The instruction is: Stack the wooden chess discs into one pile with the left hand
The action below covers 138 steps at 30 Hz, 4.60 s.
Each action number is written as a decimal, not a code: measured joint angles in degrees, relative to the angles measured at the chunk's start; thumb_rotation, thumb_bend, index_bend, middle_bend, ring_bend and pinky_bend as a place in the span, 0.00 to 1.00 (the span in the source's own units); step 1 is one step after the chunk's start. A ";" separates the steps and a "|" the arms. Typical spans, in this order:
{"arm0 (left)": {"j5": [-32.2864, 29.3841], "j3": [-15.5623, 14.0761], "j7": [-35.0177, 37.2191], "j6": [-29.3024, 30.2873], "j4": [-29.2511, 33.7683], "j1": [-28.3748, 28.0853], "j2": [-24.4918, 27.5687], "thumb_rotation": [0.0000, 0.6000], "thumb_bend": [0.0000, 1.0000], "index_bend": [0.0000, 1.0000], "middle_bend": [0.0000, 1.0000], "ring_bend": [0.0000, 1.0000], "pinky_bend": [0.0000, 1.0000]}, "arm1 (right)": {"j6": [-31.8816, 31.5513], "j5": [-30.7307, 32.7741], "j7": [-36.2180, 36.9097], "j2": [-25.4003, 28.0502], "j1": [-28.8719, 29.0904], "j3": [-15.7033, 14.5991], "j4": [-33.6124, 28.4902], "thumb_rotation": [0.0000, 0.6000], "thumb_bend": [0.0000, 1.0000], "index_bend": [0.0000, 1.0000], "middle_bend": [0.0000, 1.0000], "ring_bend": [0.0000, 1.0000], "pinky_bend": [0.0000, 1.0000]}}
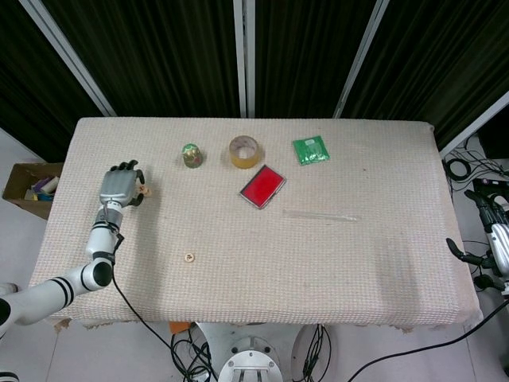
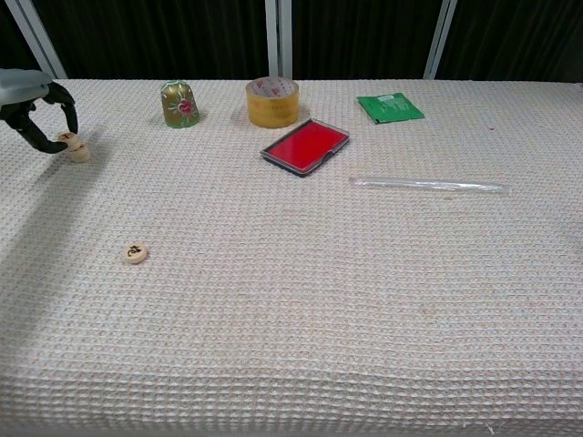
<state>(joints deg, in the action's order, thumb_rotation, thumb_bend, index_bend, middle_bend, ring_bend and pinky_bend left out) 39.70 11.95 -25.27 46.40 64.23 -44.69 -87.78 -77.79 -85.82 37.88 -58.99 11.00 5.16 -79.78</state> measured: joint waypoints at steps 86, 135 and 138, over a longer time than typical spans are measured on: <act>30.84 -10.38 0.49 15.36 26.80 15.18 -0.92 1.00 0.43 0.54 0.10 0.10 0.18 | -3.88 -2.30 2.06 0.16 -1.64 -1.14 0.99 1.00 0.26 0.00 0.09 0.00 0.00; 6.89 2.24 7.89 1.02 2.71 3.63 1.70 1.00 0.42 0.49 0.10 0.10 0.18 | -2.49 -0.99 1.82 -0.03 -1.78 -0.76 1.09 1.00 0.26 0.00 0.09 0.00 0.00; 6.21 2.09 7.42 0.88 2.28 3.45 1.53 1.00 0.42 0.49 0.10 0.10 0.18 | -2.59 -0.91 1.92 -0.01 -1.94 -0.78 1.14 1.00 0.26 0.00 0.09 0.00 0.00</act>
<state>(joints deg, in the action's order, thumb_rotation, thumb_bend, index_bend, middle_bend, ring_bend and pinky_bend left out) 45.91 14.04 -17.85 47.28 66.51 -41.24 -86.25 -80.38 -86.73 39.80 -59.00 9.07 4.38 -78.64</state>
